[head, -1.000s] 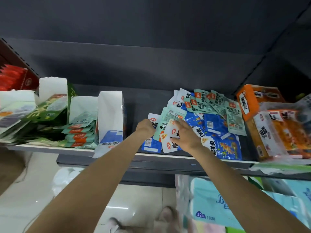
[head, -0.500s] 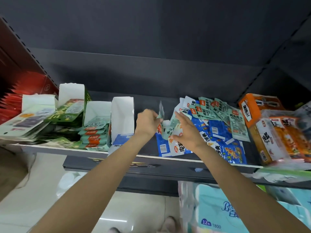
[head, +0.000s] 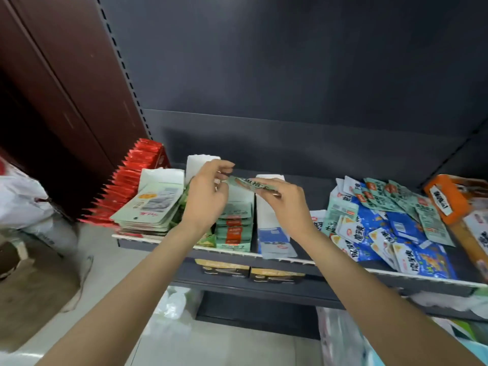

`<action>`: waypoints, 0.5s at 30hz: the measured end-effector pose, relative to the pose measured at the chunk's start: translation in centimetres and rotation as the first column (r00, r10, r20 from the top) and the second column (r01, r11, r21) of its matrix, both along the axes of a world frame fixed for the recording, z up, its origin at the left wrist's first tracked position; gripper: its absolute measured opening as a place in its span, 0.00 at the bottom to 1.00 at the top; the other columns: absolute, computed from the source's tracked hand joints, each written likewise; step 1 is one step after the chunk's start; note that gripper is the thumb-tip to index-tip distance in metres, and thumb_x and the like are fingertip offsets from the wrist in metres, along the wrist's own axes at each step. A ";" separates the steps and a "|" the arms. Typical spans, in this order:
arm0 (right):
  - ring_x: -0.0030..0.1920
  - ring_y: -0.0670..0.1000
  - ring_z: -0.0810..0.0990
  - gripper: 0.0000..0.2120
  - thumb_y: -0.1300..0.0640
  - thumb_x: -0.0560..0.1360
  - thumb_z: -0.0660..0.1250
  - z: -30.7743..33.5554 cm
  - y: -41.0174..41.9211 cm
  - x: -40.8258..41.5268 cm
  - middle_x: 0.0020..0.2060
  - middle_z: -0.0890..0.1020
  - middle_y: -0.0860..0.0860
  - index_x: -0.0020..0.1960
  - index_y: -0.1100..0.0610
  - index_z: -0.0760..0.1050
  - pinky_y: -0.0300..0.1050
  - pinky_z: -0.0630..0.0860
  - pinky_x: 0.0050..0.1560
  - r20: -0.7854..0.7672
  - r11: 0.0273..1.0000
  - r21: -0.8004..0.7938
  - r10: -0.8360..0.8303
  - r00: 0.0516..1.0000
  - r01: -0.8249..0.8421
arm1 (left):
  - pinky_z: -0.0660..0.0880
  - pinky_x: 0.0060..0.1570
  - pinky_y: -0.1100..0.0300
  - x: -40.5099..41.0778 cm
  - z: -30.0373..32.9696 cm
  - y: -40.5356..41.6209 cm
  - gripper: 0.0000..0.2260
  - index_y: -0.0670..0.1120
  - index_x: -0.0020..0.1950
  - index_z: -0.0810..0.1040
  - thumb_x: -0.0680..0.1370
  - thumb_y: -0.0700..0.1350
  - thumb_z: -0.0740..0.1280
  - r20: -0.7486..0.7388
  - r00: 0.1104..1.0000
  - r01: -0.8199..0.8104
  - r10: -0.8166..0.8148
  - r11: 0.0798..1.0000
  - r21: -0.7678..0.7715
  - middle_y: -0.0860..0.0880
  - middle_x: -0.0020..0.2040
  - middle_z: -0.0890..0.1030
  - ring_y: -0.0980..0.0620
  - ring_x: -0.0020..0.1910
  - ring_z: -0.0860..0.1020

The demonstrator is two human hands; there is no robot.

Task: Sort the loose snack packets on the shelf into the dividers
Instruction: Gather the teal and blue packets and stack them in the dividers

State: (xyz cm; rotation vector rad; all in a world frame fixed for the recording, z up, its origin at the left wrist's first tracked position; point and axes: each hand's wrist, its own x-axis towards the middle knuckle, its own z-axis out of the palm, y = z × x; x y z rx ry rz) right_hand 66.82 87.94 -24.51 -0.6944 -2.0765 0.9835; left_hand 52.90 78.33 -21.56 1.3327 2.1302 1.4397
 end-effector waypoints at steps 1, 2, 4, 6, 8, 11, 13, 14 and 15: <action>0.46 0.35 0.77 0.11 0.64 0.74 0.68 -0.3 -0.5 -0.9 0.47 0.81 0.48 0.56 0.58 0.81 0.25 0.71 0.48 0.041 1.000 0.012 0.020 0.999 -0.021 | 0.71 0.54 0.63 -0.9 -0.2 -0.9 0.18 0.47 0.59 0.76 0.73 0.31 0.60 -0.073 0.996 0.046 -0.049 0.998 -0.051 0.53 0.52 0.79 0.56 0.52 0.75; 0.45 0.34 0.77 0.11 0.64 0.74 0.68 -0.8 -0.8 -1.6 0.47 0.82 0.49 0.56 0.58 0.81 0.24 0.71 0.48 0.090 0.999 0.016 0.033 0.995 -0.035 | 0.70 0.57 0.61 -1.7 -0.5 -1.6 0.17 0.47 0.59 0.76 0.73 0.33 0.62 -0.141 0.985 0.087 -0.101 0.991 -0.103 0.53 0.53 0.80 0.55 0.54 0.75; 0.48 0.40 0.79 0.10 0.61 0.76 0.67 -1.6 -1.0 -2.7 0.50 0.83 0.52 0.56 0.59 0.80 0.30 0.74 0.50 0.210 1.000 -0.011 0.031 0.977 -0.029 | 0.68 0.61 0.56 -3.0 -1.2 -2.3 0.14 0.48 0.61 0.77 0.76 0.41 0.65 -0.350 0.915 0.136 -0.203 0.969 -0.206 0.51 0.55 0.80 0.51 0.58 0.74; 0.51 0.49 0.81 0.11 0.59 0.76 0.66 -2.2 -1.1 -3.1 0.51 0.84 0.53 0.57 0.58 0.80 0.42 0.76 0.53 0.324 0.999 -0.050 0.035 0.945 -0.020 | 0.65 0.61 0.55 -3.6 -1.9 -2.3 0.14 0.49 0.63 0.77 0.78 0.49 0.64 -0.540 0.783 0.136 -0.309 0.932 -0.337 0.50 0.58 0.80 0.49 0.60 0.74; 0.53 0.51 0.80 0.11 0.58 0.77 0.65 -2.4 -1.1 -3.1 0.52 0.83 0.52 0.57 0.56 0.80 0.46 0.76 0.55 0.398 0.999 -0.045 0.006 0.917 0.013 | 0.64 0.59 0.55 -3.8 -2.3 -2.0 0.14 0.51 0.63 0.76 0.80 0.52 0.61 -0.609 0.705 0.144 -0.363 0.914 -0.378 0.51 0.58 0.80 0.50 0.59 0.75; 0.53 0.51 0.80 0.11 0.56 0.78 0.64 -2.1 -0.9 -2.2 0.53 0.83 0.50 0.57 0.51 0.80 0.50 0.76 0.54 0.471 0.994 0.090 -0.095 0.877 0.059 | 0.63 0.56 0.55 -3.4 -2.4 -1.5 0.13 0.51 0.62 0.77 0.82 0.48 0.58 -0.628 0.705 0.171 -0.330 0.938 -0.301 0.50 0.55 0.82 0.49 0.55 0.77; 0.54 0.51 0.79 0.11 0.57 0.78 0.63 -2.0 -0.6 -1.9 0.54 0.83 0.50 0.58 0.52 0.80 0.50 0.76 0.55 0.488 0.994 0.091 -0.091 0.868 0.053 | 0.63 0.53 0.55 -3.2 -2.8 -1.1 0.11 0.51 0.61 0.78 0.81 0.44 0.59 -0.666 0.671 0.141 -0.328 0.937 -0.319 0.50 0.52 0.83 0.48 0.51 0.78; 0.54 0.52 0.79 0.11 0.59 0.78 0.62 -2.2 -0.5 -2.0 0.55 0.82 0.51 0.58 0.53 0.80 0.49 0.76 0.55 0.501 0.997 0.063 -0.066 0.863 0.039 | 0.62 0.51 0.56 -3.1 -3.0 -1.1 0.11 0.52 0.59 0.78 0.81 0.42 0.60 -0.706 0.622 0.097 -0.338 0.928 -0.358 0.51 0.51 0.82 0.48 0.50 0.78; 0.56 0.53 0.79 0.12 0.60 0.78 0.62 -2.5 -0.5 -2.2 0.56 0.82 0.52 0.59 0.54 0.79 0.49 0.75 0.56 0.524 0.999 0.037 -0.038 0.851 0.021 | 0.60 0.49 0.56 -3.0 -3.3 -1.0 0.11 0.53 0.57 0.78 0.80 0.40 0.60 -0.734 0.575 0.044 -0.360 0.910 -0.412 0.52 0.50 0.82 0.49 0.50 0.77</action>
